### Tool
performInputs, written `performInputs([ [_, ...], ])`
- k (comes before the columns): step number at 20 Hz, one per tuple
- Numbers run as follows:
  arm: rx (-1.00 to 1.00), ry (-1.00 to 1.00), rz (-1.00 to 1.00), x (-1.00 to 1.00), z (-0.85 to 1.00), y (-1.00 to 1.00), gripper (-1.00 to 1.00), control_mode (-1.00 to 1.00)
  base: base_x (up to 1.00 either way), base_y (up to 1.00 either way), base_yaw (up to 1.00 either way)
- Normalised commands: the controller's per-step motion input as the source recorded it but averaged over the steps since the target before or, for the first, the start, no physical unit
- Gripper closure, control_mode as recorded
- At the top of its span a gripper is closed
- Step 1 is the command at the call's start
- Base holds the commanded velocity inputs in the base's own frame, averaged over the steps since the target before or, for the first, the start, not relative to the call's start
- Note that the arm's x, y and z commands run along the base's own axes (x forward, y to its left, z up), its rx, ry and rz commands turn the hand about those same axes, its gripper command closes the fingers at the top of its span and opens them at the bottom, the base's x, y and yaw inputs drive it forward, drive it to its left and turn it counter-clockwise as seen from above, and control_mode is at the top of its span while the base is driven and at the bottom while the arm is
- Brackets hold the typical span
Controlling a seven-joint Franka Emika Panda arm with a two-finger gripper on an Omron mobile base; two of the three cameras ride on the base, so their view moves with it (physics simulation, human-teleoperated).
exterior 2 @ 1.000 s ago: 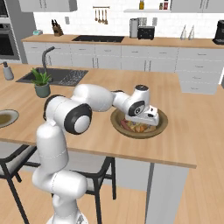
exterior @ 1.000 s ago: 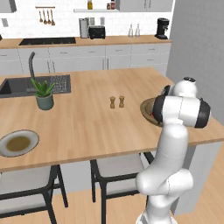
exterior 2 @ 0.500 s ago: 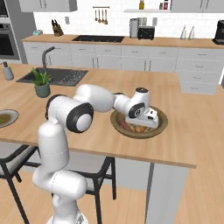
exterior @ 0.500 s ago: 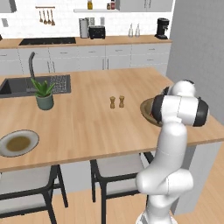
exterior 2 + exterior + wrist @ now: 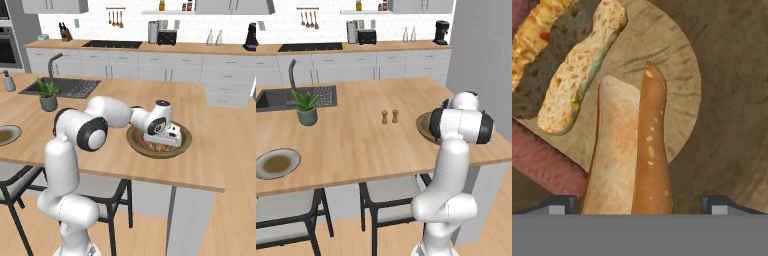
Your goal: Place one bun and one sausage from the bowl on each plate.
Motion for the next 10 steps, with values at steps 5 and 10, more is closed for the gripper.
performInputs([
  [5, 0.00, 0.00, 0.00, 0.00, -0.17, 0.00, 1.00, -1.00, 0.00, 0.00, 0.00],
  [10, 0.00, 0.02, 0.00, 0.00, -0.15, 0.00, 1.00, -1.00, 0.00, 0.00, 0.00],
])
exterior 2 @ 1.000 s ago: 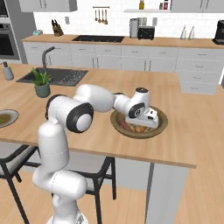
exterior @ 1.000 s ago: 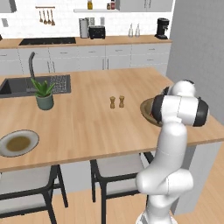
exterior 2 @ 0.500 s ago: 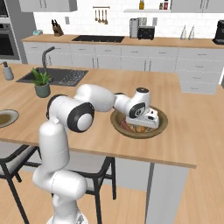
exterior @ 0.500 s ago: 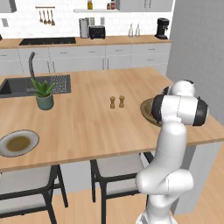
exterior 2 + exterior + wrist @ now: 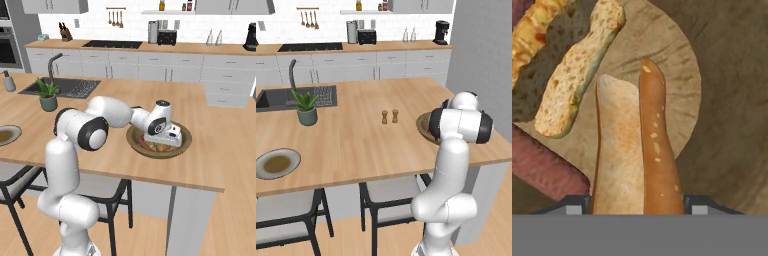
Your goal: Place one bun and one sausage from the bowl on each plate.
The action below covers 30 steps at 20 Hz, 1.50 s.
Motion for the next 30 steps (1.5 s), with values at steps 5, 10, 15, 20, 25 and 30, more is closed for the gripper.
performInputs([
  [5, 0.00, 0.02, 0.00, 0.00, -0.03, 0.00, 1.00, -1.00, 0.00, 0.00, 0.00],
  [10, 0.00, -0.01, 0.00, -0.31, 0.35, 0.00, 1.00, -1.00, 0.00, 0.00, 0.00],
  [15, 0.00, -0.14, 0.00, -0.83, 0.49, 0.24, 1.00, -1.00, 0.00, 0.00, 0.00],
  [20, 0.00, -0.19, 0.00, -0.88, 0.64, 0.66, 1.00, -1.00, 0.00, 0.00, 0.00],
  [25, -0.02, -0.12, 0.00, -0.78, 0.53, 0.87, 1.00, -1.00, 0.00, 0.00, 0.00],
  [30, 0.00, -0.13, 0.00, -0.71, 0.48, 0.66, 1.00, -1.00, 0.00, 0.00, 0.00],
])
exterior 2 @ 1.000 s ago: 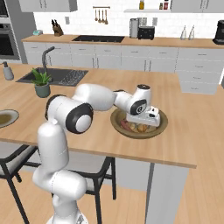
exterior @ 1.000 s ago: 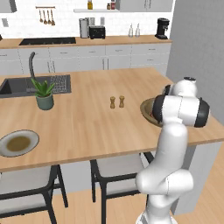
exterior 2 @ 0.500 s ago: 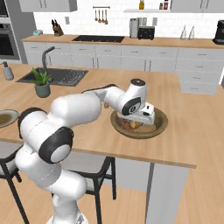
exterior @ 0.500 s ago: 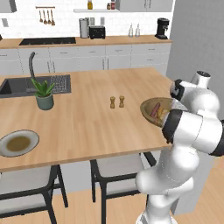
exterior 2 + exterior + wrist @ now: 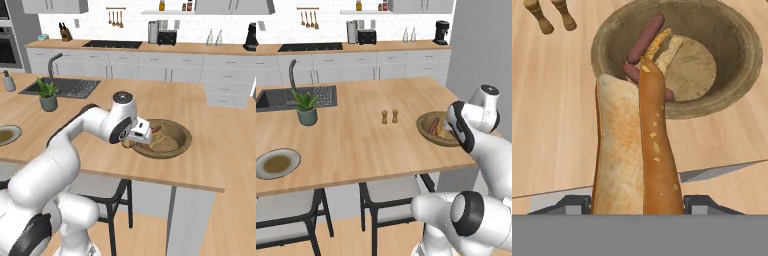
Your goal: Place one bun and one sausage from the bowl on each plate.
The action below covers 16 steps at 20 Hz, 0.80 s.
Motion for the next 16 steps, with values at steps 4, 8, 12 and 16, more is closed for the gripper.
performInputs([
  [4, 0.00, -0.13, 0.00, -0.46, 0.55, 0.52, 1.00, -1.00, 0.00, 0.00, 0.00],
  [8, 0.00, -0.06, 0.00, -0.54, 0.40, 0.46, 1.00, -1.00, 0.00, 0.00, 0.00],
  [12, 0.00, 0.00, 0.00, -0.55, 0.30, 0.41, 1.00, -1.00, 0.00, 0.00, 0.00],
  [16, 0.00, -0.01, 0.00, -0.33, 0.25, 0.59, 1.00, -1.00, 0.00, 0.00, 0.00],
])
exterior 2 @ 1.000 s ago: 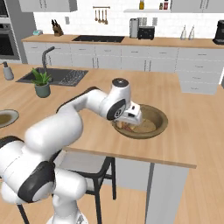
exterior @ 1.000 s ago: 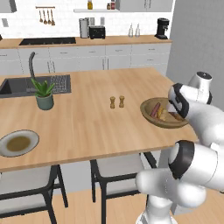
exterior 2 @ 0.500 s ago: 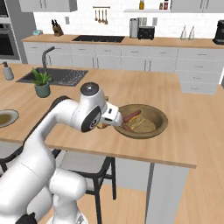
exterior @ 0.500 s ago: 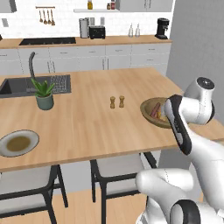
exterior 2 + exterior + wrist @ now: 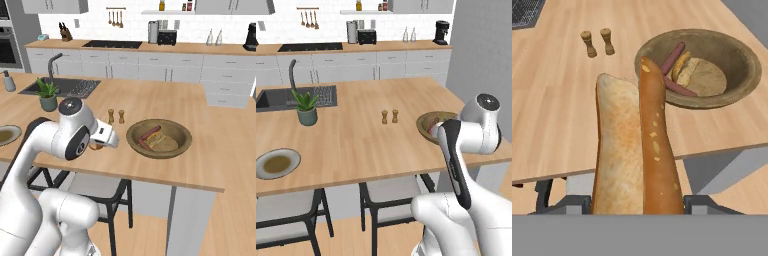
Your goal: Place one bun and one sausage from the bowl on each plate.
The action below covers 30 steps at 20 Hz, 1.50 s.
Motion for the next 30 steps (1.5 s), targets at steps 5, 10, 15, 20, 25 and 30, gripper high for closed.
performInputs([
  [5, 0.00, 0.00, 0.00, -0.06, 0.20, 0.52, 1.00, -1.00, 0.00, 0.00, 0.00],
  [10, 0.00, 0.00, 0.00, 0.00, 0.01, 0.05, 1.00, -1.00, 0.00, 0.00, 0.00],
  [15, 0.00, 0.00, 0.00, 0.00, 0.00, 0.00, 1.00, 1.00, -0.48, 0.33, -0.01],
  [20, 0.00, 0.00, 0.00, 0.00, 0.00, 0.00, 1.00, 1.00, -0.27, 1.00, 0.00],
  [25, 0.00, 0.00, 0.00, 0.00, 0.00, 0.00, 1.00, 1.00, 0.06, 1.00, 0.00],
  [30, 0.00, 0.00, 0.00, 0.00, 0.00, 0.00, 1.00, 1.00, 0.20, 1.00, 0.00],
])
